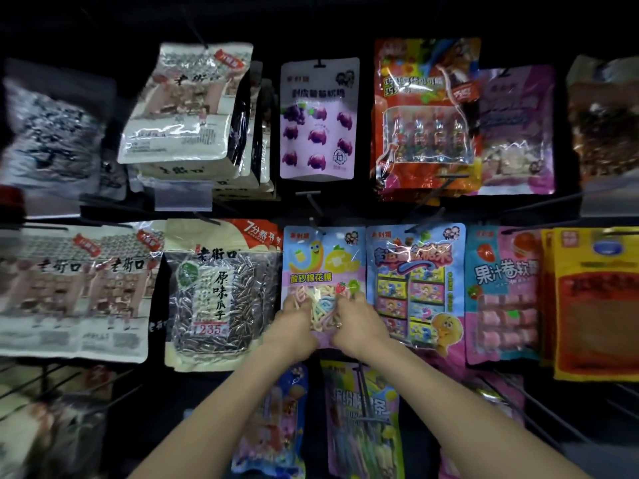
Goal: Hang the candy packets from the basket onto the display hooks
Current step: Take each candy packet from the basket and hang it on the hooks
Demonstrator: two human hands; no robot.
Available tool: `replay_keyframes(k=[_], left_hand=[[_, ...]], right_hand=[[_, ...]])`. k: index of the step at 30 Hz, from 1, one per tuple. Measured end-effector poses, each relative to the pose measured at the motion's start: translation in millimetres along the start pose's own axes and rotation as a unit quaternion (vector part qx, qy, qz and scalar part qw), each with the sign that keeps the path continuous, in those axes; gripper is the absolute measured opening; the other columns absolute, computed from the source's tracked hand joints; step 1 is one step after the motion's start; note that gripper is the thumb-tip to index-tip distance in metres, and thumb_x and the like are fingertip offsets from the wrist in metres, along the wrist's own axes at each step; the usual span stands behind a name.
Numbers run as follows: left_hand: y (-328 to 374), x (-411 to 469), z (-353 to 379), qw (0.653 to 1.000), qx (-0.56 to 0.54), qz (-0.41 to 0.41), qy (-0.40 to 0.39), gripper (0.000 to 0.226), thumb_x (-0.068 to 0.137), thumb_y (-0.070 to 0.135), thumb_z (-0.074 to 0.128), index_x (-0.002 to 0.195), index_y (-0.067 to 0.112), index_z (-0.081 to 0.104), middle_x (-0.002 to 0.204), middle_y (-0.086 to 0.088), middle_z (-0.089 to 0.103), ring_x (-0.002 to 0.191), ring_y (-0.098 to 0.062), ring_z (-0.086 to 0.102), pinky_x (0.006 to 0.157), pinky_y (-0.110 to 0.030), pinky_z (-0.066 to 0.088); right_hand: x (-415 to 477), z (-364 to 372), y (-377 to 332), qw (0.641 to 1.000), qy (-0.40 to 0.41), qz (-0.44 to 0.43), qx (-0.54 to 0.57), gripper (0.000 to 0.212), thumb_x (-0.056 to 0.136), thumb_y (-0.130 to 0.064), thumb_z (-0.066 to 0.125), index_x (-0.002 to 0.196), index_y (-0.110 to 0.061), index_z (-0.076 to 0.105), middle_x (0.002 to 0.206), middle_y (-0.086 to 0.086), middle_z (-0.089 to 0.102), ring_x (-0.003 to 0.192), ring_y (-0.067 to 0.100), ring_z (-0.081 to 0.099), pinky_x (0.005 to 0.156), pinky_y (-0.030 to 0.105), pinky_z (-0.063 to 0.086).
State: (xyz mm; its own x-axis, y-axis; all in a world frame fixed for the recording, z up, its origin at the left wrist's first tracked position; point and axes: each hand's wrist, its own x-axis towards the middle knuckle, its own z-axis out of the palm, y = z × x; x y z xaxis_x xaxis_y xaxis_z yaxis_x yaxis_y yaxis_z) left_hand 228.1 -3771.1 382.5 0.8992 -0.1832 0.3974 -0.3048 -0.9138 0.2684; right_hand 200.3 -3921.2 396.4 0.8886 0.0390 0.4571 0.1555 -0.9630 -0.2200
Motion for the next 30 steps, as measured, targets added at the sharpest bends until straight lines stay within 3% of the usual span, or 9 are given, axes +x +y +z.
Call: replay_keyframes(k=[2, 5, 10, 13, 21, 24, 27, 30], left_hand=[[-1, -9, -7, 1.0, 0.009, 0.003, -0.015, 0.091, 0.088, 0.025, 0.073, 0.163, 0.015, 0.022, 0.166, -0.02, 0.017, 0.145, -0.041, 0.039, 0.117, -0.044, 0.041], [4, -31, -19, 1.0, 0.023, 0.012, -0.016, 0.086, 0.089, 0.028, 0.073, 0.161, 0.015, 0.027, 0.157, -0.019, 0.031, 0.142, -0.041, 0.04, 0.115, -0.049, 0.042], [18, -81, -29, 0.999, 0.033, 0.039, 0.003, 0.087, 0.091, 0.045, 0.068, 0.163, 0.028, 0.024, 0.163, -0.009, 0.028, 0.145, -0.033, 0.039, 0.112, -0.052, 0.045], [32, -116, -30, 0.996, 0.058, 0.061, 0.034, 0.084, 0.091, 0.054, 0.065, 0.163, 0.035, 0.024, 0.162, -0.001, 0.032, 0.145, -0.028, 0.041, 0.112, -0.045, 0.043], [70, -226, 4, 0.992, -0.004, 0.125, 0.031, 0.079, 0.09, 0.064, 0.054, 0.16, 0.044, 0.023, 0.166, 0.013, 0.02, 0.145, -0.017, 0.041, 0.11, -0.041, 0.046], [82, -270, 34, 0.988, 0.005, 0.154, 0.016, 0.082, 0.089, 0.072, 0.047, 0.161, 0.043, 0.023, 0.169, 0.008, 0.014, 0.148, -0.021, 0.039, 0.114, -0.041, 0.045], [87, -310, 70, 0.983, 0.04, 0.179, -0.015, 0.084, 0.09, 0.074, 0.048, 0.163, 0.041, 0.022, 0.172, 0.001, 0.008, 0.154, -0.025, 0.028, 0.119, -0.045, 0.039], [90, -344, 109, 0.976, 0.072, 0.196, -0.06, 0.087, 0.088, 0.078, 0.046, 0.161, 0.033, 0.033, 0.172, -0.007, 0.016, 0.156, -0.031, 0.025, 0.122, -0.052, 0.034]], right_hand=[[-7, -8, 3, 1.0, -0.018, -0.003, 0.012, 0.066, 0.088, -0.022, 0.073, 0.148, -0.018, 0.045, 0.143, 0.012, 0.04, 0.125, 0.036, 0.055, 0.096, 0.043, 0.054], [-23, -21, 9, 0.999, -0.023, -0.025, 0.027, 0.079, 0.086, -0.021, 0.075, 0.156, -0.017, 0.04, 0.151, 0.011, 0.04, 0.134, 0.034, 0.051, 0.106, 0.044, 0.05], [-68, -47, 20, 0.994, -0.031, -0.072, 0.072, 0.093, 0.087, -0.036, 0.078, 0.164, -0.02, 0.028, 0.16, 0.008, 0.037, 0.146, 0.027, 0.041, 0.115, 0.038, 0.041], [-109, -63, 32, 0.989, -0.035, -0.099, 0.1, 0.102, 0.085, -0.049, 0.08, 0.166, -0.029, 0.021, 0.17, 0.004, 0.023, 0.154, 0.024, 0.029, 0.12, 0.039, 0.035], [-249, -73, 87, 0.983, -0.062, -0.13, 0.118, 0.104, 0.081, -0.074, 0.069, 0.162, -0.051, 0.008, 0.167, -0.026, 0.003, 0.154, 0.003, 0.022, 0.12, 0.029, 0.032], [-305, -60, 113, 0.982, -0.099, -0.124, 0.101, 0.101, 0.083, -0.076, 0.065, 0.158, -0.059, 0.001, 0.165, -0.035, -0.009, 0.153, -0.002, 0.014, 0.118, 0.023, 0.027], [-353, -40, 141, 0.981, -0.133, -0.125, 0.072, 0.102, 0.078, -0.085, 0.056, 0.153, -0.066, -0.01, 0.165, -0.033, -0.016, 0.158, 0.004, 0.006, 0.125, 0.031, 0.024], [-397, -15, 170, 0.975, -0.193, -0.104, 0.027, 0.104, 0.078, -0.088, 0.051, 0.149, -0.066, -0.022, 0.163, -0.031, -0.03, 0.156, 0.002, -0.016, 0.126, 0.03, 0.003]])
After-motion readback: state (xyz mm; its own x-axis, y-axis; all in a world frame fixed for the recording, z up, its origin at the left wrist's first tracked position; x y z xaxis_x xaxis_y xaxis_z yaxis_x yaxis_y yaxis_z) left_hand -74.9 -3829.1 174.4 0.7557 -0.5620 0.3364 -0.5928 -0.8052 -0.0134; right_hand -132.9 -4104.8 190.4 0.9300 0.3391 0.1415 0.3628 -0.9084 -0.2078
